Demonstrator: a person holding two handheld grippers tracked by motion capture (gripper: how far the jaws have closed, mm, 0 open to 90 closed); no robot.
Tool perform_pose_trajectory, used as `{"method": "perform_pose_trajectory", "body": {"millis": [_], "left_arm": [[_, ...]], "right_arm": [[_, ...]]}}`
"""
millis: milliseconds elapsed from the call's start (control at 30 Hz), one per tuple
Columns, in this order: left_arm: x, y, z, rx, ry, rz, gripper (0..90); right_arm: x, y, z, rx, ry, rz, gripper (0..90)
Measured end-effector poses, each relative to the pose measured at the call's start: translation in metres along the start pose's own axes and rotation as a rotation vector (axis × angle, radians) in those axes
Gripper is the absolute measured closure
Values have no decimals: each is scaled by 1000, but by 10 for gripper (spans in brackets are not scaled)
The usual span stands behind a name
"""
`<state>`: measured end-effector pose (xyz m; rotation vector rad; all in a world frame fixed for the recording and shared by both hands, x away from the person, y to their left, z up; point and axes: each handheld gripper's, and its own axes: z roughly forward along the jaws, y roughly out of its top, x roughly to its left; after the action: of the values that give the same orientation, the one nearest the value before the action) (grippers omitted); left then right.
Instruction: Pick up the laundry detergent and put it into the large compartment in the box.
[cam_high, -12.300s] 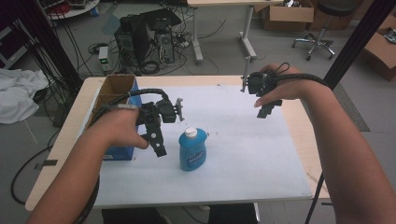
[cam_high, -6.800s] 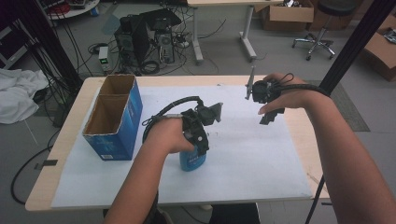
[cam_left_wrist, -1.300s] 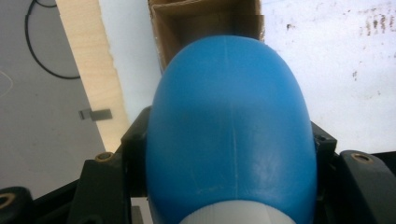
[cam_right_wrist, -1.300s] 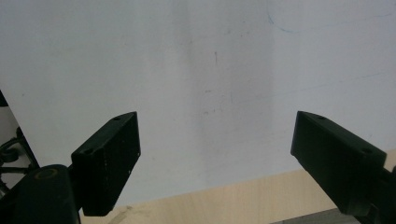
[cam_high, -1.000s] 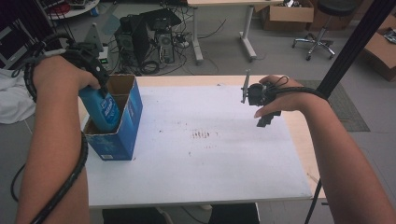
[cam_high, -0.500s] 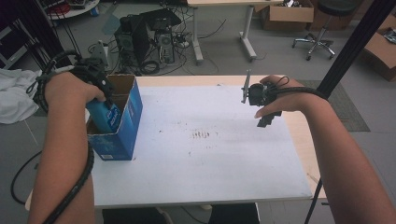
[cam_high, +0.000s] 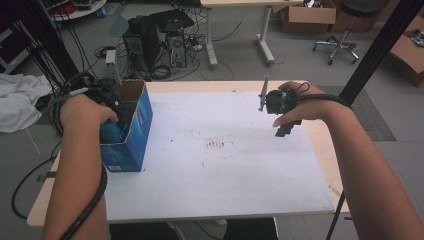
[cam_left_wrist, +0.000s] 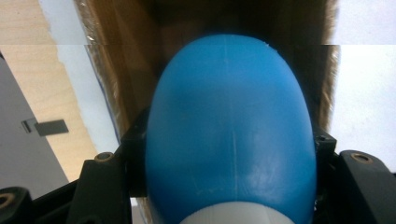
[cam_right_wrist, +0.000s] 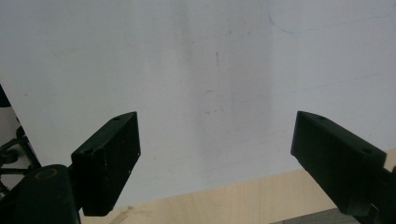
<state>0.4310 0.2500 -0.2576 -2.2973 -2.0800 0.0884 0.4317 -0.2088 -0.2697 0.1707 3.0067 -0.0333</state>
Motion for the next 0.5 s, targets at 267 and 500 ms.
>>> {"method": "perform_pose_trajectory", "body": {"millis": [267, 500], "left_arm": [[3, 3, 15, -3, 0, -4, 389], [4, 5, 28, -11, 5, 3, 388]], "right_arm": [[0, 0, 1, 3, 1, 2, 158], [0, 0, 2, 2, 4, 3, 158]]}}
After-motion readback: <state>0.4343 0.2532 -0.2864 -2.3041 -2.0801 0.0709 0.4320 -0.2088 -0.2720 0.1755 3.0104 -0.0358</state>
